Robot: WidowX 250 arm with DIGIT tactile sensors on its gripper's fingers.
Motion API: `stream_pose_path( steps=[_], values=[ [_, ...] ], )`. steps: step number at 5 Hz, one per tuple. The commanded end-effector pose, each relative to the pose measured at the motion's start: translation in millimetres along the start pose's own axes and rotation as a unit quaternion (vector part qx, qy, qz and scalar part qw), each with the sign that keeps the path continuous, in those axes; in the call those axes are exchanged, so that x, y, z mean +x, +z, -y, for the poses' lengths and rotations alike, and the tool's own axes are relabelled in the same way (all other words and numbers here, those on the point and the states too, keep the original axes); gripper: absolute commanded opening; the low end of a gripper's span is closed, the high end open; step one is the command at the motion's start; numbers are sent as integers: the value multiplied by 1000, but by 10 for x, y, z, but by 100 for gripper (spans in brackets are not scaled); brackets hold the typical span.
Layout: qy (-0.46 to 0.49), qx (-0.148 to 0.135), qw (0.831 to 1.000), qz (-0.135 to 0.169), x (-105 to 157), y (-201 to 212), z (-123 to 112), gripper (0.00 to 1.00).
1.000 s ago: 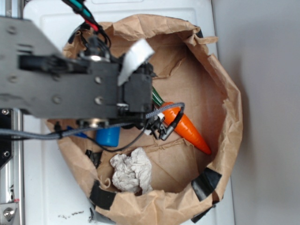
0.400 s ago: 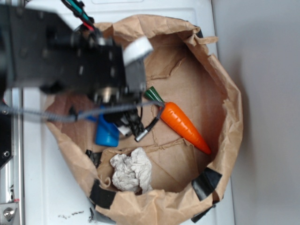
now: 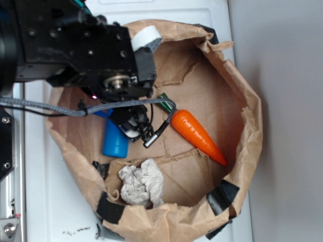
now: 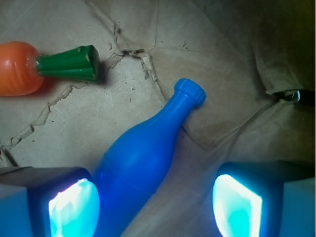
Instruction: Grab the blue bottle.
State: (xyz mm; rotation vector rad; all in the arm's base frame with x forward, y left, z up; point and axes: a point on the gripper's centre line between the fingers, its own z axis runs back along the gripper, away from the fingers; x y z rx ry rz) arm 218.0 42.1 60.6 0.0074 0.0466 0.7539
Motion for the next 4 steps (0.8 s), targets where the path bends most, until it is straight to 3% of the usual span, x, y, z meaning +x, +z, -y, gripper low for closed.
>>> stream_pose_path(
  steps=[1, 2, 3, 4],
  values=[
    [7, -10, 1000, 20, 99, 101, -69, 100],
    [7, -10, 1000, 20, 99, 101, -69, 100],
    [14, -25, 999, 32, 178, -96, 107, 100],
    [16, -56, 997, 52, 560, -351, 458, 100]
  ],
)
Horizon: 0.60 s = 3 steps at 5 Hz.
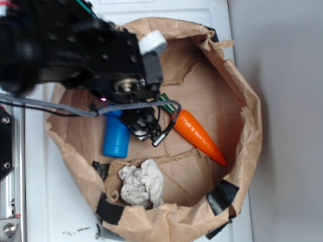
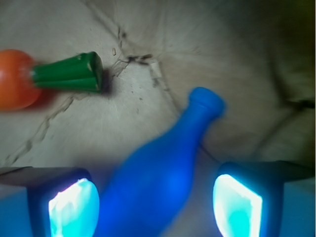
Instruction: Grab the blue bottle.
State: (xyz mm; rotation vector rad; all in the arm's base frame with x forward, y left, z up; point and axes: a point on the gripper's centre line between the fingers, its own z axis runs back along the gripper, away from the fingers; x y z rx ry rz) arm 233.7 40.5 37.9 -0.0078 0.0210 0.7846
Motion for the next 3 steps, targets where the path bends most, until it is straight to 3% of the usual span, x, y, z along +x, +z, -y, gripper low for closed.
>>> stream_pose_path(
  steps=[1, 2, 3],
  values=[
    [-15, -62, 997, 51, 776, -380, 658, 100],
    [-14, -61, 997, 49, 863, -410, 720, 0],
    [-12, -62, 997, 52, 913, -192, 752, 0]
  ],
)
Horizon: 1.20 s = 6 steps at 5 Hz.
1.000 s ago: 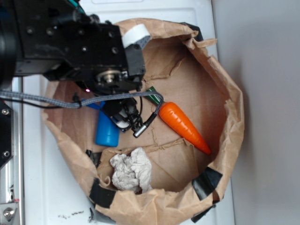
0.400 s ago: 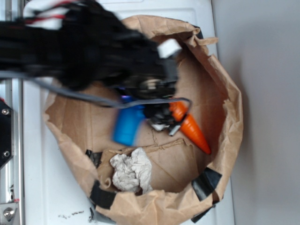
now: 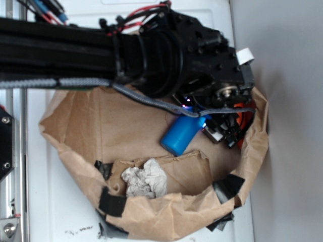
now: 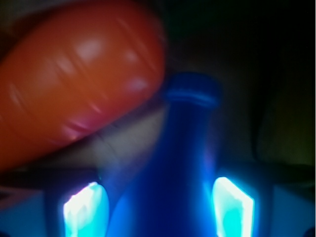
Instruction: Grab the blue bottle.
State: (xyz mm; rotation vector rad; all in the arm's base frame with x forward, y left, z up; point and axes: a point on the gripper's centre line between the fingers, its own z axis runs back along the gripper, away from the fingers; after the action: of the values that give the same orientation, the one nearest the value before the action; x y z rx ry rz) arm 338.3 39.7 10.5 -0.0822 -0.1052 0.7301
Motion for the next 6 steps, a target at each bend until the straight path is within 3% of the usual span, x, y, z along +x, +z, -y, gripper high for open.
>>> stream_pose_path(
  steps=[1, 4, 5, 6],
  values=[
    [15, -4, 1000, 10, 178, 50, 4, 100],
    [15, -4, 1000, 10, 178, 50, 4, 100],
    [38, 16, 999, 34, 12, 207, -81, 100],
    [39, 15, 998, 36, -67, 426, -180, 100]
  ],
)
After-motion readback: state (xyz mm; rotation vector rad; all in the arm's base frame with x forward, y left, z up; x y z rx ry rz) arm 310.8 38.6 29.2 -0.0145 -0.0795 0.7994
